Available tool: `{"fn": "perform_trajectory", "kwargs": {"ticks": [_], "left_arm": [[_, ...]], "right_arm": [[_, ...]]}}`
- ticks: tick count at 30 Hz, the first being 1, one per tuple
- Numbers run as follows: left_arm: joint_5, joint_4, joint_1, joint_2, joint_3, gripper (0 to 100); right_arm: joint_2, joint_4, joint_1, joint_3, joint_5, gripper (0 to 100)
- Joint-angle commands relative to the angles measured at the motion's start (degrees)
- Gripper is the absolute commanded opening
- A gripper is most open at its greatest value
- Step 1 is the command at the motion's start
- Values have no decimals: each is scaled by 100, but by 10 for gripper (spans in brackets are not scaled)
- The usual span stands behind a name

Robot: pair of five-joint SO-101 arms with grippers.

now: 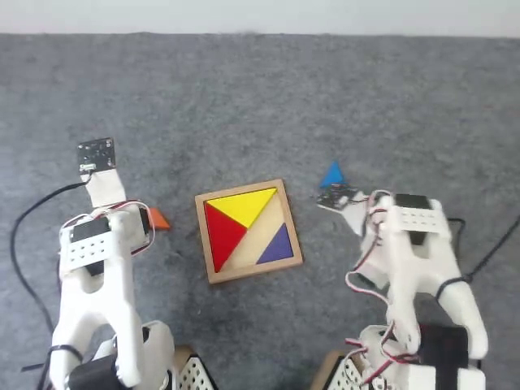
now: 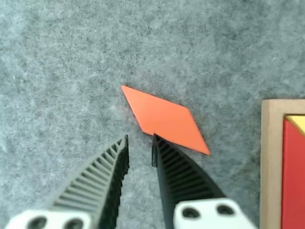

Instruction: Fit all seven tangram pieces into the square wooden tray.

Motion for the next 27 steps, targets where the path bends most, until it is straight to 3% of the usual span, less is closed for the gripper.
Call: {"fn": "perform_trajectory", "kwargs": {"ticks": [1, 7, 11, 14, 20, 22, 27], "left_arm": [[-149, 70, 35, -220, 13, 76], [-158, 79, 35, -211, 13, 76], [-475, 123, -9, -185, 31, 76], [-642, 149, -185, -220, 92, 76], [-1108, 123, -695, -185, 92, 77], [-1292, 123, -695, -176, 92, 77], [-1767, 149, -545, -176, 145, 77]], "right_arm": [[-13, 127, -708, -308, -695, 16], [-66, 198, -1692, -299, -1380, 79], [-136, 391, -1842, -316, -1064, 187], [-541, 532, -1297, -316, 220, 190], [-1270, 708, 286, -316, 3859, 211], [-1385, 769, 549, -352, 4563, 251], [-1429, 760, 725, -527, 5292, 274]]}}
